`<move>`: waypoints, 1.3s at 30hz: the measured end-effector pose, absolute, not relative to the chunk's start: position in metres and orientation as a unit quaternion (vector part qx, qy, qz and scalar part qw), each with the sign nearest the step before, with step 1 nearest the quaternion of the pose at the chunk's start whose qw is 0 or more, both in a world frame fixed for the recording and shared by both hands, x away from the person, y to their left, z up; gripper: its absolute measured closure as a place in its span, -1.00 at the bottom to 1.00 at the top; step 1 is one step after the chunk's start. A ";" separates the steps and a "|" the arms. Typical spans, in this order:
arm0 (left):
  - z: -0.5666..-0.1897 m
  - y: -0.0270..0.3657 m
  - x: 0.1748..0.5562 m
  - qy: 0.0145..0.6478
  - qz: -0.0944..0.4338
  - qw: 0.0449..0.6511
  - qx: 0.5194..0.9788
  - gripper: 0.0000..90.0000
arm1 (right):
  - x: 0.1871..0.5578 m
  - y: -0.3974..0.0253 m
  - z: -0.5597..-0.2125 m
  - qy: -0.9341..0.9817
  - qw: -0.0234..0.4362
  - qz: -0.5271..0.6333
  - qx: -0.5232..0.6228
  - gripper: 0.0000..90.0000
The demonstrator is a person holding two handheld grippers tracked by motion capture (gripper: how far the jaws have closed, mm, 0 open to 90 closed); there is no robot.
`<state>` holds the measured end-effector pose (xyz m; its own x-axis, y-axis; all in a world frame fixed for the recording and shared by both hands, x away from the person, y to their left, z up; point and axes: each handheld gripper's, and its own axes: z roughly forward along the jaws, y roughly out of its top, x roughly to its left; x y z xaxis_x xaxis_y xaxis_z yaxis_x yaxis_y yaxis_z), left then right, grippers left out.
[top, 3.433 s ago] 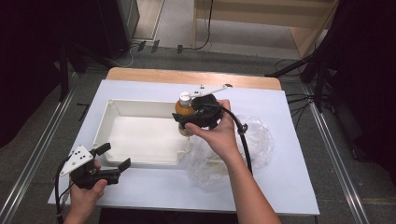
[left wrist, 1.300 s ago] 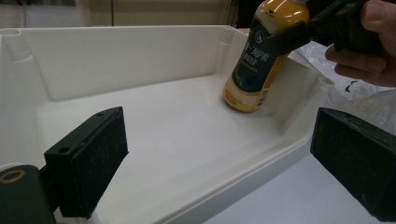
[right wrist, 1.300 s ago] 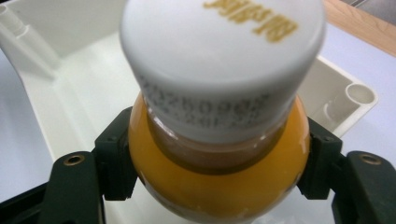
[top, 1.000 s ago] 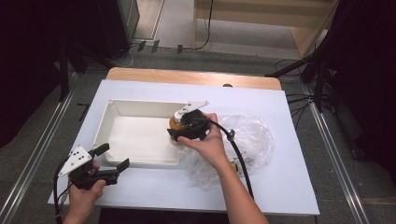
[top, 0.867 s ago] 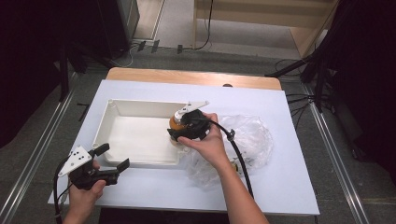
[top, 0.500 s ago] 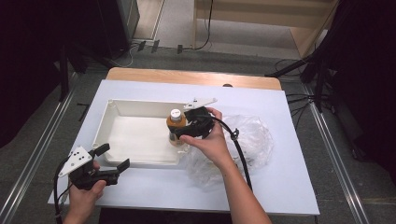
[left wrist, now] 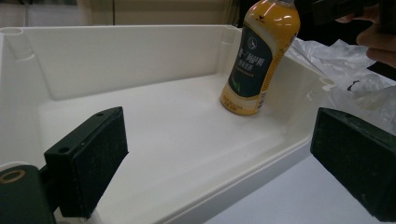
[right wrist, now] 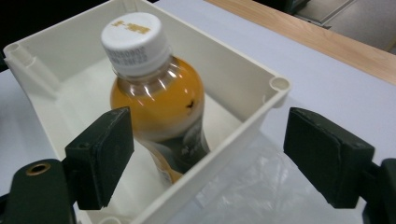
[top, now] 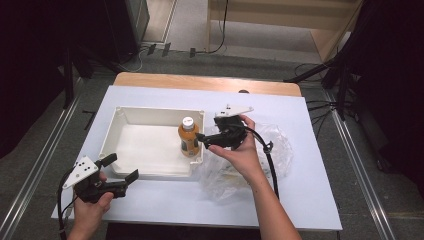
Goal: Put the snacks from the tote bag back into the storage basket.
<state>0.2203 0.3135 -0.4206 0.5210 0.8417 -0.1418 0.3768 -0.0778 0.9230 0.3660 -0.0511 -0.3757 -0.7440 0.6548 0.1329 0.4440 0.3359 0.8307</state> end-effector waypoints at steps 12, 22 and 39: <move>-0.421 0.314 0.221 0.438 0.224 0.519 0.699 -0.91 | 0.356 -0.093 -0.384 0.793 0.126 0.472 0.365 -0.62; -0.422 0.313 0.221 0.438 0.222 0.519 0.699 -0.91 | 0.344 -0.124 -0.393 0.777 0.135 0.479 0.384 -0.62; -0.422 0.314 0.221 0.442 0.225 0.521 0.695 -0.91 | 0.320 -0.170 -0.412 0.759 0.144 0.490 0.404 -0.61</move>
<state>0.2207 0.3137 -0.4217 0.5084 0.8486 -0.1466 0.3793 -0.0679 0.9228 0.3202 -0.1697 -0.4119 -0.6317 0.7543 0.1789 0.4727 0.1919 0.8601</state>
